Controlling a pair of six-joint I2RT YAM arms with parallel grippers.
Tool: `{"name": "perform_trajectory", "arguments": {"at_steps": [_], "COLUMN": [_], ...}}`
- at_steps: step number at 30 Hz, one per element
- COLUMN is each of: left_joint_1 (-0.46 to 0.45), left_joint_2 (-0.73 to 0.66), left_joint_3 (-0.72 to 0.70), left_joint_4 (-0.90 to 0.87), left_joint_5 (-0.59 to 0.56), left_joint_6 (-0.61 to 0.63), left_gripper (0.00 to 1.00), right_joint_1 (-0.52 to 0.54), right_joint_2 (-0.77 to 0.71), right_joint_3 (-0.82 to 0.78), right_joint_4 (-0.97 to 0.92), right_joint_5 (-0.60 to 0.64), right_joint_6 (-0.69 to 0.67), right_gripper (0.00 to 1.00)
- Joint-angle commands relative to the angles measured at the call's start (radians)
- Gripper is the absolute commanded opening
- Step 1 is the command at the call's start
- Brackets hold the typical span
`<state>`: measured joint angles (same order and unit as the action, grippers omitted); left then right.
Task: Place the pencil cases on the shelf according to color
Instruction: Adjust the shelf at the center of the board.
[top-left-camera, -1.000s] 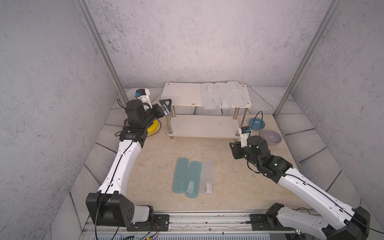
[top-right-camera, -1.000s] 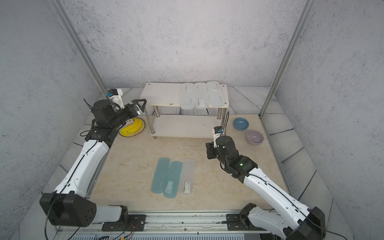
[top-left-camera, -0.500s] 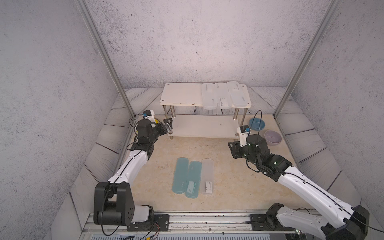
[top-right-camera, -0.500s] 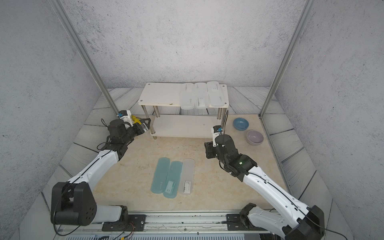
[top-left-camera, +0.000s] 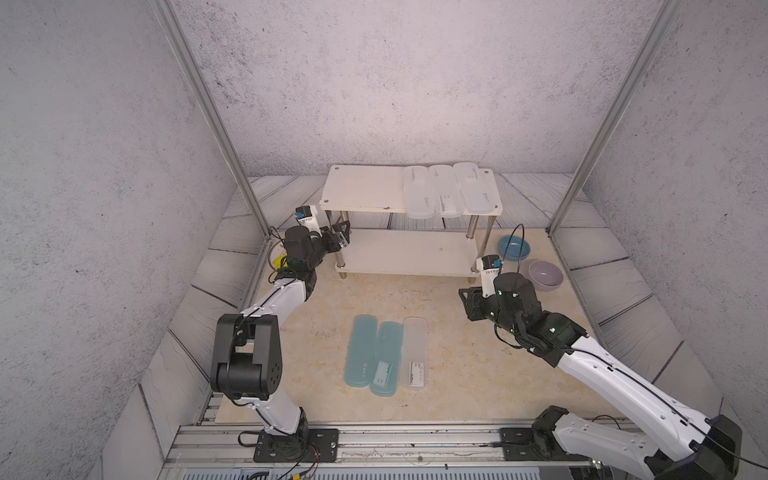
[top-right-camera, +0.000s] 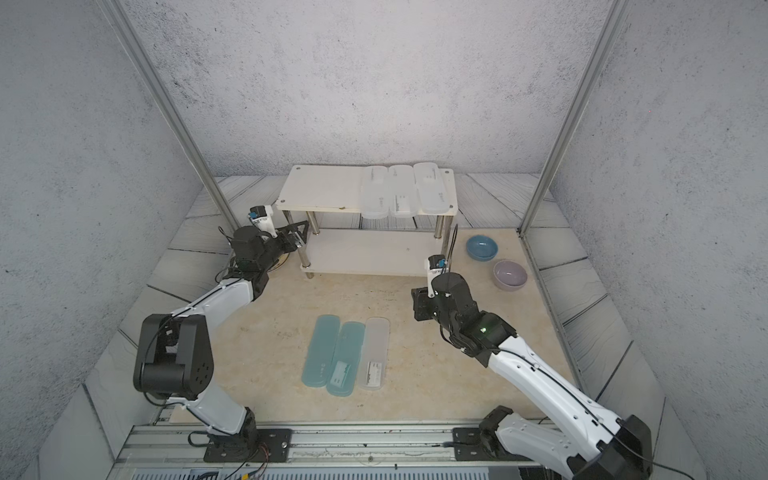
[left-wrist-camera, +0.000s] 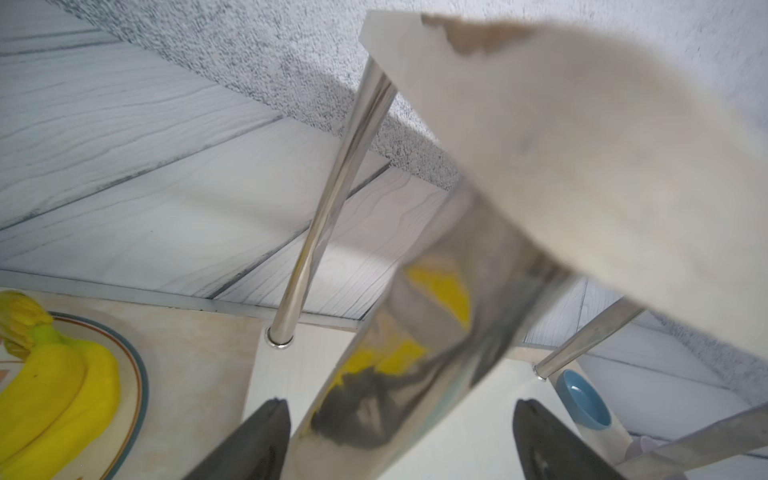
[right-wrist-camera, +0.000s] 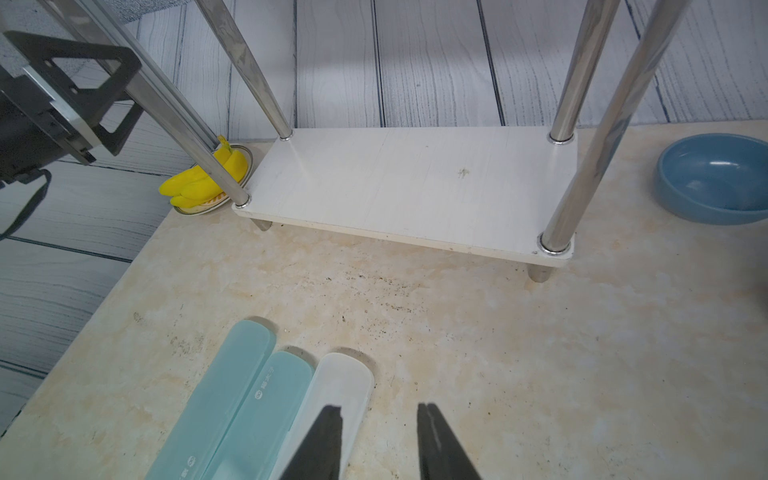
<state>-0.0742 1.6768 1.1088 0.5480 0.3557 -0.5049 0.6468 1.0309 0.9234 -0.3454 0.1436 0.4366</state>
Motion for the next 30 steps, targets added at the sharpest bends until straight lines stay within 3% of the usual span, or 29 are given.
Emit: {"name": "perform_trajectory", "arguments": {"at_steps": [1,5,13,30], "left_joint_1": [0.005,0.004,0.003,-0.01], "left_joint_2": [0.015,0.008,-0.008,-0.057], "left_joint_3": [0.009,-0.022,-0.038,-0.041], "left_joint_4": [0.028,0.025,-0.018,-0.059], "left_joint_5": [0.018,0.004,0.0,-0.009], "left_joint_6": [0.011,0.02,0.043,0.095], "left_gripper": [0.82,0.73,0.44,0.35], "right_joint_1": [0.003,0.003,0.003,0.002], "right_joint_2": [-0.021,-0.014,-0.001,-0.026], "right_joint_3": [-0.014,-0.013,-0.006,-0.015], "right_joint_4": [-0.012,-0.007,-0.004,-0.016], "right_joint_5": [0.03,0.025,0.008,0.019], "right_joint_6": [-0.007,-0.008,-0.004,-0.011], "right_gripper": [0.35,0.33,0.3,0.29]}}
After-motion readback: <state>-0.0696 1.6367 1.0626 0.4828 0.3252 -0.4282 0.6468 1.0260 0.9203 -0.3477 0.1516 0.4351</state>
